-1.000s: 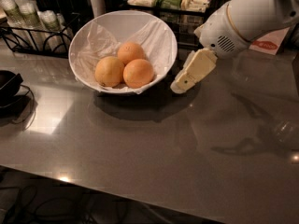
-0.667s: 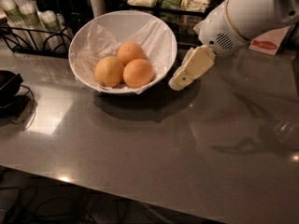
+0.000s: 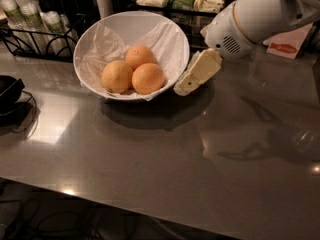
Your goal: Pick orange from white bowl
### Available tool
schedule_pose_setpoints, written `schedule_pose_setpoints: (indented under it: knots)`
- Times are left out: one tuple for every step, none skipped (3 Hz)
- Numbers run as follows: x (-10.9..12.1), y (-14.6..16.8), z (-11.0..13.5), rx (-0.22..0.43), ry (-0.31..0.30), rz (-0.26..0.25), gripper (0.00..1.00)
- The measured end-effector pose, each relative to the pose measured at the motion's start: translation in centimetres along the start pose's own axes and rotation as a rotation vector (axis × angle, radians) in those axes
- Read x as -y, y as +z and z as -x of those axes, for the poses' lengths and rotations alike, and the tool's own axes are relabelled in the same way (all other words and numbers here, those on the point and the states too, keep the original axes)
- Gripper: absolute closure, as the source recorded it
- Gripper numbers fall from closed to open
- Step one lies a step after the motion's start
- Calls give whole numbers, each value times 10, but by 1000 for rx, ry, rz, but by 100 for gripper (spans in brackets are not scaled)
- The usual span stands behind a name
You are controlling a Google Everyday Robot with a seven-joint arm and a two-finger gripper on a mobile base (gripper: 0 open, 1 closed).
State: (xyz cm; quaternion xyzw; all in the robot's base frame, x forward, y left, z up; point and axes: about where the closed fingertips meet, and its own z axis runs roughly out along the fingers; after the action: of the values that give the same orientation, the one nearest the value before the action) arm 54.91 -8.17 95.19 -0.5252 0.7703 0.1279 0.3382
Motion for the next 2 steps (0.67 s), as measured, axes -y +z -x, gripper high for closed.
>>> schedule_pose_setpoints:
  knots:
    - [0,11,22,16,-8,-7,0]
    - [-9,30,37,-2,-29,4,0]
